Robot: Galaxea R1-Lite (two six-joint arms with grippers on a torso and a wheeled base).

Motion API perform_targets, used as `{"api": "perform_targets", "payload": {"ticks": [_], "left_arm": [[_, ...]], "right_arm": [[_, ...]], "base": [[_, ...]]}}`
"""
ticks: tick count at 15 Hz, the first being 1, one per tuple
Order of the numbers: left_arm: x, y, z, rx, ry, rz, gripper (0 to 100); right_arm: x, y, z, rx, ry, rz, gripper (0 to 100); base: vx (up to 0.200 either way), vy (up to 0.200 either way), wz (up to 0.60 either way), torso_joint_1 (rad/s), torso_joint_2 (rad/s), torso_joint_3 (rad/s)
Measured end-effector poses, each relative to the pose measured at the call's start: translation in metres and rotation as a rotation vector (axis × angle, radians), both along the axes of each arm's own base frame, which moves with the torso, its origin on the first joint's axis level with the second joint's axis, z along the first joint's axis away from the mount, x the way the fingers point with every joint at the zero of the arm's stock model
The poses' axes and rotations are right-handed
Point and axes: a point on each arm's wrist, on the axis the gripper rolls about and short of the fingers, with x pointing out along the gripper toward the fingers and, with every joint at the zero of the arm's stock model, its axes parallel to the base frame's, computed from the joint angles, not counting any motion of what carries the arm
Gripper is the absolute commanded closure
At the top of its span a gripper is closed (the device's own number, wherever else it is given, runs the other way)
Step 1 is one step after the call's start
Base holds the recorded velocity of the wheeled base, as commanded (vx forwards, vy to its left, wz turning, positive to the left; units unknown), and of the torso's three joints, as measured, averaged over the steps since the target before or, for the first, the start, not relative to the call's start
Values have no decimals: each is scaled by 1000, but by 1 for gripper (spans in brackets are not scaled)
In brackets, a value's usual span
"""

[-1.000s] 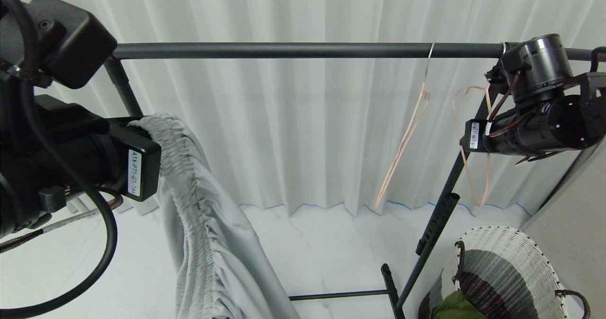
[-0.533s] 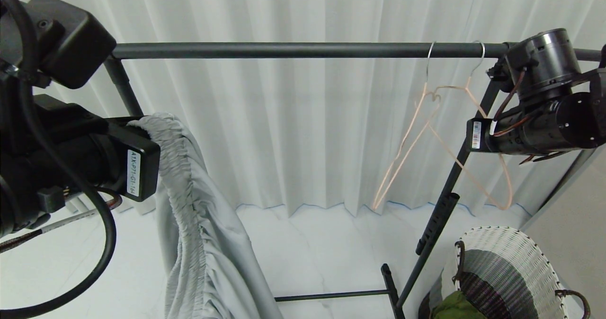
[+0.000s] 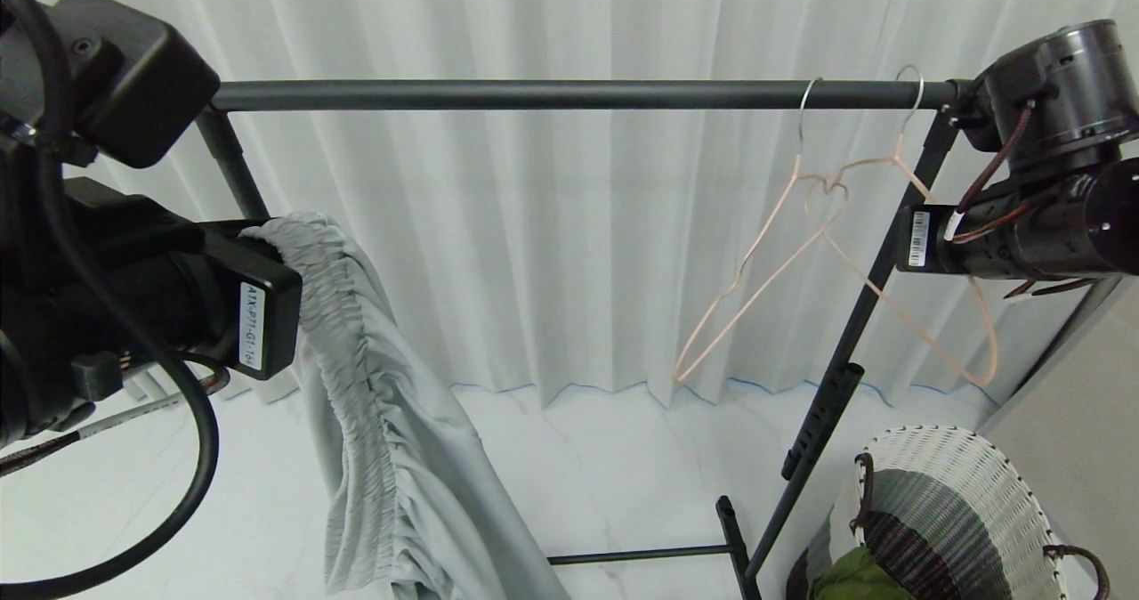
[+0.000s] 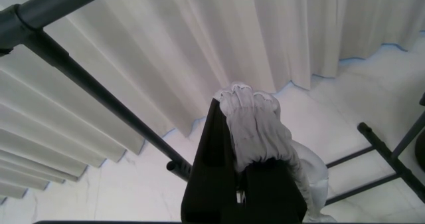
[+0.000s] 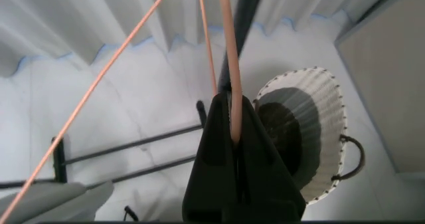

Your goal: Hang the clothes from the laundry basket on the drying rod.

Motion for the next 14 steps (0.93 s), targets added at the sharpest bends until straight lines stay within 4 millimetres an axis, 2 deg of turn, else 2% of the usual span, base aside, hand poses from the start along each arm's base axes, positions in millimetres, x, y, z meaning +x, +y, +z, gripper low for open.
{"api": "perform_targets", "payload": {"ticks": [8,14], "left_arm": [[0,0,0,1,0,1,100],[0,0,-1,3,1,1,100]], "right_arm": [[-14,-7,8,6,-34,-14,100],[-40,-12,16,-6,-58,34,100]], "base": [[0,0,0,0,0,0],[0,0,0,0,0,0]]}}
